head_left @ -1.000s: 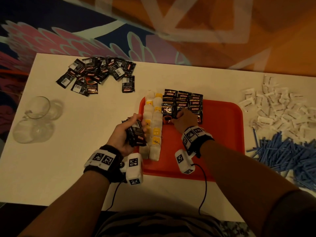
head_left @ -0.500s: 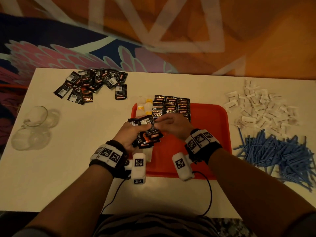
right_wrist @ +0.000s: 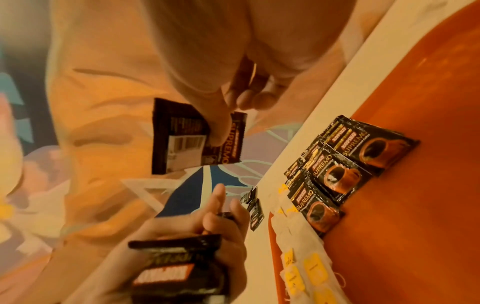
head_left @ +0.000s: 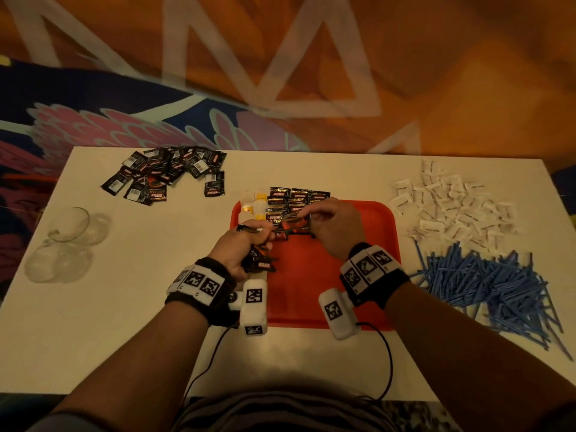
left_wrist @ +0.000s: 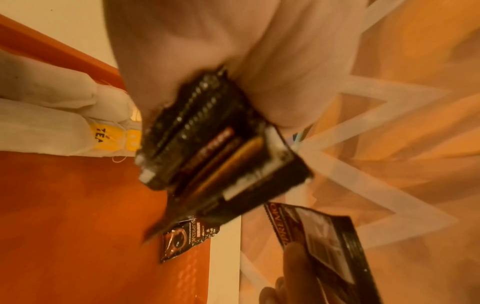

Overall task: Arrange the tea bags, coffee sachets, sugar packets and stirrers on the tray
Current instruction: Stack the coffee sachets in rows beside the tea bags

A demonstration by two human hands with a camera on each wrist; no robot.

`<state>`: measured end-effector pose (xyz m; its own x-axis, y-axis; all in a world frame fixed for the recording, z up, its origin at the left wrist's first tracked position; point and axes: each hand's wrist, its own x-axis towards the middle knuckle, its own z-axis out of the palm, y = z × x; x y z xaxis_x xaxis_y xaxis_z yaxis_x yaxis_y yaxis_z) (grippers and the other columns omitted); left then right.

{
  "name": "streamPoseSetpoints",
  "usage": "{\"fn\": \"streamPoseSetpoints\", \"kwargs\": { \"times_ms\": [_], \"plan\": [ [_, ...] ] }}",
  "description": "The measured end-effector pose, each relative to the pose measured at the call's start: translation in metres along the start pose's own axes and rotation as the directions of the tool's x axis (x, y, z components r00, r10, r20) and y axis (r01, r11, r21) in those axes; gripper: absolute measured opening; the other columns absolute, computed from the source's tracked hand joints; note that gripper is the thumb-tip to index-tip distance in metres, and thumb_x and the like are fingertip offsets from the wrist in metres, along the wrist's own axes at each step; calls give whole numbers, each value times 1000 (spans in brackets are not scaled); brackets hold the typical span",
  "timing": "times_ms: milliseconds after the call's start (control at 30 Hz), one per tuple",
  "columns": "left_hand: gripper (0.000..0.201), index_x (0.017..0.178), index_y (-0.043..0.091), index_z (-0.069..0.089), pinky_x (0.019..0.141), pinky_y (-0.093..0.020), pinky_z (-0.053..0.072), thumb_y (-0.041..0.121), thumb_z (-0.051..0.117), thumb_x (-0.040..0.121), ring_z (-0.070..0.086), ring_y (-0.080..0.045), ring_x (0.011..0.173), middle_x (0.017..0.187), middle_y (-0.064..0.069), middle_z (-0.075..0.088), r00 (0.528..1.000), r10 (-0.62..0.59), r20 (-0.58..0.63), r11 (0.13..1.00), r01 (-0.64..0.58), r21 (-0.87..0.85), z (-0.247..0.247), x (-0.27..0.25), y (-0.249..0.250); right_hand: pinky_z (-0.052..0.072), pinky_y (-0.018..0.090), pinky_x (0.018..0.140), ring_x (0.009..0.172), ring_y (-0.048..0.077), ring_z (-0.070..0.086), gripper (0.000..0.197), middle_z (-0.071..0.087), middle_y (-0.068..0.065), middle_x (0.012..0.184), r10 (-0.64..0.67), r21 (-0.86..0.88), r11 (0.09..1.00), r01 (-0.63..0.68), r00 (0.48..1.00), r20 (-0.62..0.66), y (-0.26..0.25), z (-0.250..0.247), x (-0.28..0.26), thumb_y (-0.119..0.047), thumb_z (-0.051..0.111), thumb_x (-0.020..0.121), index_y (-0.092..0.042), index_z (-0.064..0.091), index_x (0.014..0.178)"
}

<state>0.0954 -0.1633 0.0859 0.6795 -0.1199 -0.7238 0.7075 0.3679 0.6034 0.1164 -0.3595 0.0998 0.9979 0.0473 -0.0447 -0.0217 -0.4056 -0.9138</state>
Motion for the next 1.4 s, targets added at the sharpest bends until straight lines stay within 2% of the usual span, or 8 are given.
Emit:
{"fn": "streamPoseSetpoints", "kwargs": {
  "times_ms": [133,433,667,833,1000,1100,1267,1400],
  "plan": [
    [28,90,14,68,53,-29,49,42,70,89,58,-19,55,75,-8,63,993,-116,18,987,113,116,15,-7,2,44,9,57,64,-5,57,30,64,-3,79,-140,47,990,137,988,69,-6,-2,-11,14,62,78,-11,77,84],
    [9,98,20,73,90,-59,55,15,71,91,70,-38,100,102,-12,76,962,262,-73,935,-234,266,35,-7,4,51,27,71,82,12,64,18,68,-2,88,192,108,971,-215,963,191,4,-12,-15,-23,74,84,-21,64,100],
    [27,98,17,75,74,-30,57,42,69,91,72,-16,81,92,-3,77,946,323,-22,862,-285,420,43,-7,0,47,21,59,65,9,62,5,68,-4,76,121,-212,973,-88,982,147,8,-9,-12,-19,73,85,-15,71,82],
    [23,92,12,72,77,-39,56,34,67,94,70,-29,85,92,-11,75,963,223,-152,925,-160,345,44,4,-8,48,9,55,61,1,64,12,64,-12,73,160,-110,983,-144,975,153,14,-5,-16,-8,71,86,-18,69,91],
    [19,96,14,72,59,-28,51,33,67,95,70,-21,74,87,-8,74,963,198,-181,956,-149,252,39,10,-16,56,26,71,77,9,68,11,73,-1,86,230,-149,967,-206,958,169,29,2,-15,-18,73,85,-14,73,95],
    [14,100,22,73,81,-33,56,33,68,93,70,-17,96,103,-1,75,934,272,-231,935,-199,294,30,18,-17,44,15,72,85,5,59,18,65,-9,94,288,-262,936,-234,939,188,40,3,-14,-24,69,88,-14,73,103],
    [14,107,23,72,75,-12,44,19,66,95,61,-7,94,108,9,63,887,435,-152,699,-226,679,12,31,-17,49,28,95,104,12,60,28,66,-3,115,475,-344,842,-416,873,107,68,7,6,-31,66,91,-16,69,114],
    [39,131,29,63,89,-24,44,16,60,94,56,-19,108,117,-1,52,918,396,29,313,-164,935,-4,48,-18,51,19,79,102,13,61,26,67,-1,117,546,-374,792,-483,834,78,82,16,27,-29,66,91,-15,70,112]
  ]
}}
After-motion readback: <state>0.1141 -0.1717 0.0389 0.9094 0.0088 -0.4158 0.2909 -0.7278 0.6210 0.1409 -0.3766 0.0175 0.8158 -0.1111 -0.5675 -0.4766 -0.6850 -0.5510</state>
